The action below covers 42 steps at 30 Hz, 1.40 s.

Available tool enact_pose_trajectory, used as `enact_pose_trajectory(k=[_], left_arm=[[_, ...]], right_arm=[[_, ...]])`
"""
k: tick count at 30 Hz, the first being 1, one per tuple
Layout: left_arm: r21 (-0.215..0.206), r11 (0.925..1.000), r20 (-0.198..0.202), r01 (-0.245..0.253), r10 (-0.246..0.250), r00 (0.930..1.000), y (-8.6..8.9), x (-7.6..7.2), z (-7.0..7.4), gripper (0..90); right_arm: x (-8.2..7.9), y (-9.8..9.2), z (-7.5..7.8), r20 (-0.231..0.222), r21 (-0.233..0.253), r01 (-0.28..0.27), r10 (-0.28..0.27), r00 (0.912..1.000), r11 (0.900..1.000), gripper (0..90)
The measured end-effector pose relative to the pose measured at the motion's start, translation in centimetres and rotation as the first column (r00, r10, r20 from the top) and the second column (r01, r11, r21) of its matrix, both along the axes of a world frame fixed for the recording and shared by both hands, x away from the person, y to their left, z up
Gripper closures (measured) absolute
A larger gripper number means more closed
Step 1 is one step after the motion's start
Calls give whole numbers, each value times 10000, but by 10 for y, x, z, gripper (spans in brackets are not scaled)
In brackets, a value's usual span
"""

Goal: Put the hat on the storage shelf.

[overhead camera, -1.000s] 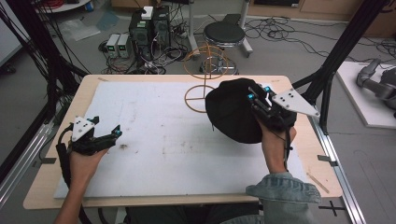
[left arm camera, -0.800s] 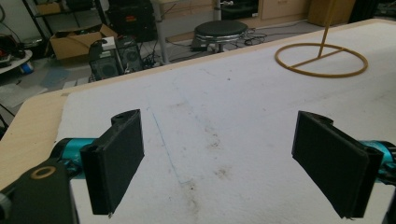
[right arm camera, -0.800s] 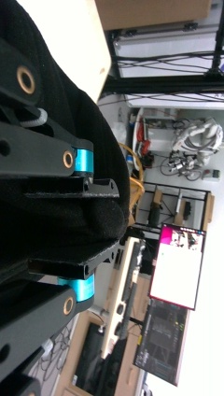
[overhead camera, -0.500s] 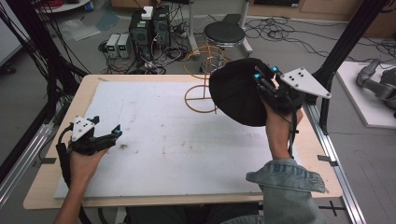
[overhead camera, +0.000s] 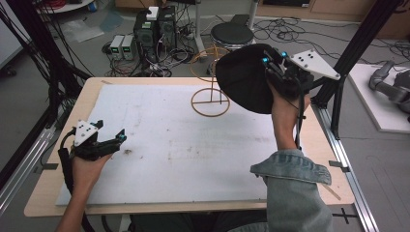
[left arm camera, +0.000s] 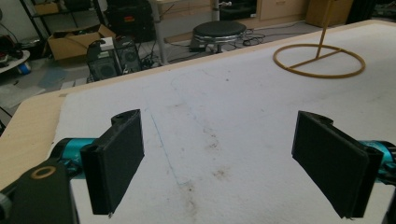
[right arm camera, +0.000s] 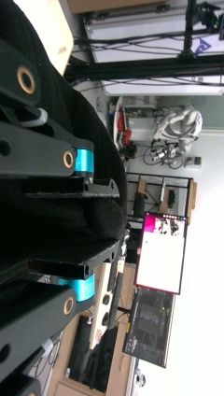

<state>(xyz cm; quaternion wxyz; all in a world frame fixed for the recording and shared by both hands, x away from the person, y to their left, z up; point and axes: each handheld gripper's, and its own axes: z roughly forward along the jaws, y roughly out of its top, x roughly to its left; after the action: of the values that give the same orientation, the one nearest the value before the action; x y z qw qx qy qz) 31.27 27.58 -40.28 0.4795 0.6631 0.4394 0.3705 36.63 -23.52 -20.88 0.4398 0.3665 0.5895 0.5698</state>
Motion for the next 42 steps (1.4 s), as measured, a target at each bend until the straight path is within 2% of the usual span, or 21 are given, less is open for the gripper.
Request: enact_pose_trajectory(k=[4,8,18,26,32,42], left_arm=[[-32,10000,4,20,-20,10000,1,0,0,169],[-52,10000,7,19,-19,10000,2,0,1,169],[-36,10000,11,76,-76,10000,3,1,0,169],[-90,9999,3,57,-57,10000,3,1,0,169],[-101,9999,10,77,-76,10000,3,1,0,169],[-104,9999,19,111,-111,9999,4,1,0,169]], right_arm=[[14,4,4,8,189,144,-144,9999,9997,701],[24,10,5,-6,157,237,-237,9997,9996,700],[41,23,13,157,202,447,-450,9989,9988,700],[51,27,21,332,501,567,-584,9977,9971,700],[60,36,24,352,401,604,-618,9975,9974,700],[78,52,20,175,305,450,-456,9988,9985,700]])
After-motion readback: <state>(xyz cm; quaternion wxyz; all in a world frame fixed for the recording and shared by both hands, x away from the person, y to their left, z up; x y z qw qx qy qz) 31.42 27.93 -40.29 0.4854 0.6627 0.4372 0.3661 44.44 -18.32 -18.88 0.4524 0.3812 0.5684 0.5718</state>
